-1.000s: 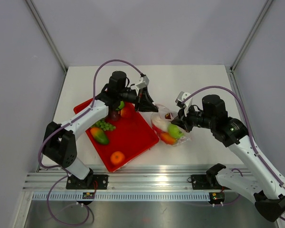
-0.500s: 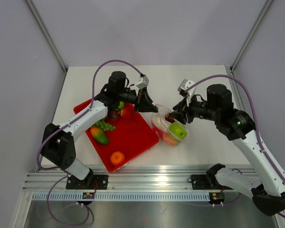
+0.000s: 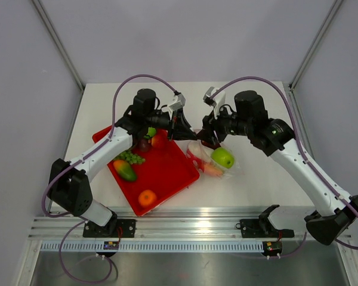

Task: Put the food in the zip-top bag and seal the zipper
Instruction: Zip the zipper food storage bag at the center of the board.

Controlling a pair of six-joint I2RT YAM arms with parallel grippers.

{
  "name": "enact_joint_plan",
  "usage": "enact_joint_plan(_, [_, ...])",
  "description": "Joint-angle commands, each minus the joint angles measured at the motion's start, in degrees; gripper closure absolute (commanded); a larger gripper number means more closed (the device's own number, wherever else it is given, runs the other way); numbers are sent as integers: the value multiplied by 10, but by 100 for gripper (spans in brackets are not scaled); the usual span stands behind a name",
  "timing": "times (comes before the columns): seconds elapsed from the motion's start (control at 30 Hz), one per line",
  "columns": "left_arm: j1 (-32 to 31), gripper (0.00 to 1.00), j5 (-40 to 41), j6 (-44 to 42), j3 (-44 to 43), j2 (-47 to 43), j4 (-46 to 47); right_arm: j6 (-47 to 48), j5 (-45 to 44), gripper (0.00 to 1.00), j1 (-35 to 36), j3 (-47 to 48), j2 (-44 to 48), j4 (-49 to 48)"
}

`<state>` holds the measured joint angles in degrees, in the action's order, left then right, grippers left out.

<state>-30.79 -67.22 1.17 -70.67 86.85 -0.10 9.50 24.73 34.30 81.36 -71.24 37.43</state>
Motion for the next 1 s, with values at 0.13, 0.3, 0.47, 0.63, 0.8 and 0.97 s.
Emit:
enact_joint_plan(0.13, [-1, 100, -3, -4, -6, -27, 13, -5, -60, 45, 38, 5, 6, -36])
enact_joint_plan(0.3, [-1, 100, -2, 1, -6, -26, 14, 2, -84, 62, 47, 12, -18, -20])
enact_joint_plan(0.47, [-1, 100, -9, -3, -8, -26, 11, 0, -89, 76, 49, 9, -26, -20])
enact_joint_plan(0.63, [-1, 97, -17, -8, -22, -22, -14, -3, -89, 100, 50, 9, -28, -14])
enact_joint_plan(0.8, [0, 44, -8, -54, -31, -18, -78, -10, -100, 100, 49, -32, 12, -55])
enact_joint_plan(0.97, [3, 49, -29, -64, -14, -20, -74, -7, -90, 100, 50, -41, 26, -61])
